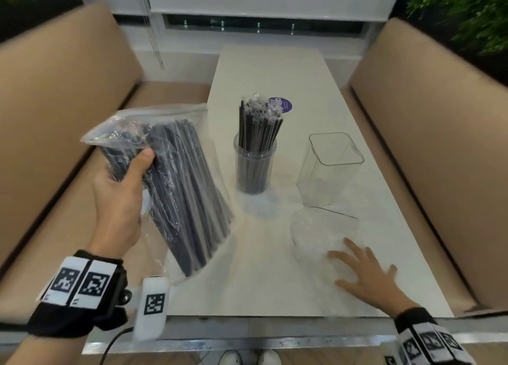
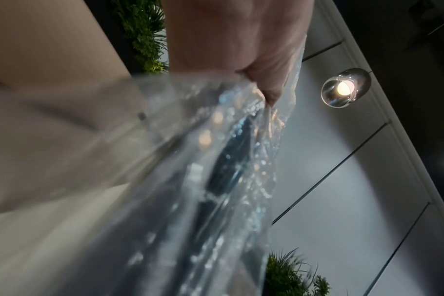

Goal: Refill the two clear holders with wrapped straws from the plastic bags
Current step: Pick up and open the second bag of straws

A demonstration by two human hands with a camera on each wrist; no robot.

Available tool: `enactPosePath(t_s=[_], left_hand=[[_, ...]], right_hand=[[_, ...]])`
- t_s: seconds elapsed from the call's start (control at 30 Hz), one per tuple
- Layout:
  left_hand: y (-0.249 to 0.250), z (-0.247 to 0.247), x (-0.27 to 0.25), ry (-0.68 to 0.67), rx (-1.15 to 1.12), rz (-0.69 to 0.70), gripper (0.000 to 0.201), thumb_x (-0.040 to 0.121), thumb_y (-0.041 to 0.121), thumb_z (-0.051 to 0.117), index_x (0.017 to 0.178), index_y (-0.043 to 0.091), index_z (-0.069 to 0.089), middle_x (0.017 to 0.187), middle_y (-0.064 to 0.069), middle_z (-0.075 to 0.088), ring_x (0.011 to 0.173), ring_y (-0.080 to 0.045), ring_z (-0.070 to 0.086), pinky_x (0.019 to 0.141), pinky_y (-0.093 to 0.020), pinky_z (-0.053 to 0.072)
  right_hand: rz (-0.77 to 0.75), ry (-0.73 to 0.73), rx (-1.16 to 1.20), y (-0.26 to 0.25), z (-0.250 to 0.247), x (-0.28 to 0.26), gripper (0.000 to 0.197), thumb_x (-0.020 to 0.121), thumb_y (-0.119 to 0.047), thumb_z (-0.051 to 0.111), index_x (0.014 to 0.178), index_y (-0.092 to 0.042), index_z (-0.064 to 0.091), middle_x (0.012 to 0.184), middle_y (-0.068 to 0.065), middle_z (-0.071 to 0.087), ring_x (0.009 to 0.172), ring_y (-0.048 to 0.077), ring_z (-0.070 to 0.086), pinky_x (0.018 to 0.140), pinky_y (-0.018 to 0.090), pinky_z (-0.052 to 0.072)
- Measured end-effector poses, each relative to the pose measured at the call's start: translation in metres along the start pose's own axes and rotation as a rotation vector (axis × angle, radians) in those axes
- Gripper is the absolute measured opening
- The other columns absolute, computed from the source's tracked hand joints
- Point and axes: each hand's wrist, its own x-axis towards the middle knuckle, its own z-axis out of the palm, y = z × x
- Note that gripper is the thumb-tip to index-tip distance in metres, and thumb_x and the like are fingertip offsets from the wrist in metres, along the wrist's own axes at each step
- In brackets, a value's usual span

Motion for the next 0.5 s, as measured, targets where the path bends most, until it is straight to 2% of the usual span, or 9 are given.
enactPosePath(t_s=[0.1, 0.17, 0.27, 0.37, 0.43, 0.5], left_hand=[[-0.005, 0.006, 0.0, -0.03, 0.001, -0.027, 0.006, 0.089, 0.019, 0.067, 0.089, 0.024, 0.068, 0.09, 0.011, 0.076, 0.091, -0.007, 0.071, 0.094, -0.036, 0.053], [-0.009, 0.011, 0.002, -0.056, 0.008, -0.043, 0.006, 0.089, 0.019, 0.067, 0.092, 0.024, 0.068, 0.093, 0.01, 0.074, 0.092, -0.006, 0.07, 0.094, -0.034, 0.053], [-0.018, 0.018, 0.004, -0.092, 0.023, -0.07, 0.008, 0.089, 0.021, 0.068, 0.096, 0.024, 0.067, 0.099, 0.007, 0.073, 0.094, -0.007, 0.07, 0.094, -0.032, 0.052], [-0.027, 0.02, 0.007, -0.139, 0.056, -0.097, 0.015, 0.089, 0.027, 0.067, 0.103, 0.022, 0.065, 0.105, 0.003, 0.072, 0.097, -0.009, 0.069, 0.094, -0.032, 0.051], [-0.032, 0.02, 0.009, -0.215, 0.073, -0.116, 0.025, 0.085, 0.033, 0.067, 0.106, 0.02, 0.064, 0.106, 0.003, 0.071, 0.093, -0.005, 0.069, 0.089, -0.028, 0.052], [-0.033, 0.019, 0.011, -0.3, 0.089, -0.119, 0.038, 0.076, 0.04, 0.066, 0.107, 0.019, 0.063, 0.106, 0.002, 0.071, 0.09, -0.003, 0.069, 0.083, -0.023, 0.053]], right_hand=[[0.105, 0.06, -0.002, 0.022, 0.001, -0.01, 0.051, 0.084, -0.049, 0.059, 0.129, -0.059, 0.037, 0.163, -0.019, 0.005, 0.15, 0.032, 0.013, 0.108, 0.072, 0.014], [0.168, 0.114, -0.015, 0.026, -0.004, -0.011, 0.051, 0.089, -0.051, 0.055, 0.135, -0.057, 0.033, 0.164, -0.017, 0.006, 0.149, 0.033, 0.014, 0.109, 0.072, 0.014], [0.183, 0.15, 0.009, 0.029, -0.019, -0.004, 0.056, 0.092, -0.06, 0.05, 0.143, -0.056, 0.028, 0.165, -0.015, 0.005, 0.151, 0.034, 0.013, 0.109, 0.074, 0.012], [0.208, 0.215, 0.032, 0.026, -0.041, -0.011, 0.056, 0.089, -0.058, 0.056, 0.142, -0.053, 0.036, 0.165, -0.013, 0.013, 0.149, 0.033, 0.023, 0.107, 0.077, 0.009], [0.188, 0.387, -0.029, 0.017, -0.064, -0.027, 0.047, 0.089, -0.049, 0.063, 0.134, -0.046, 0.052, 0.161, -0.008, 0.028, 0.142, 0.03, 0.038, 0.106, 0.075, 0.013], [0.055, 0.632, 0.049, 0.001, -0.089, -0.039, 0.035, 0.088, -0.033, 0.07, 0.122, -0.034, 0.065, 0.151, 0.001, 0.047, 0.134, 0.027, 0.049, 0.105, 0.067, 0.024]])
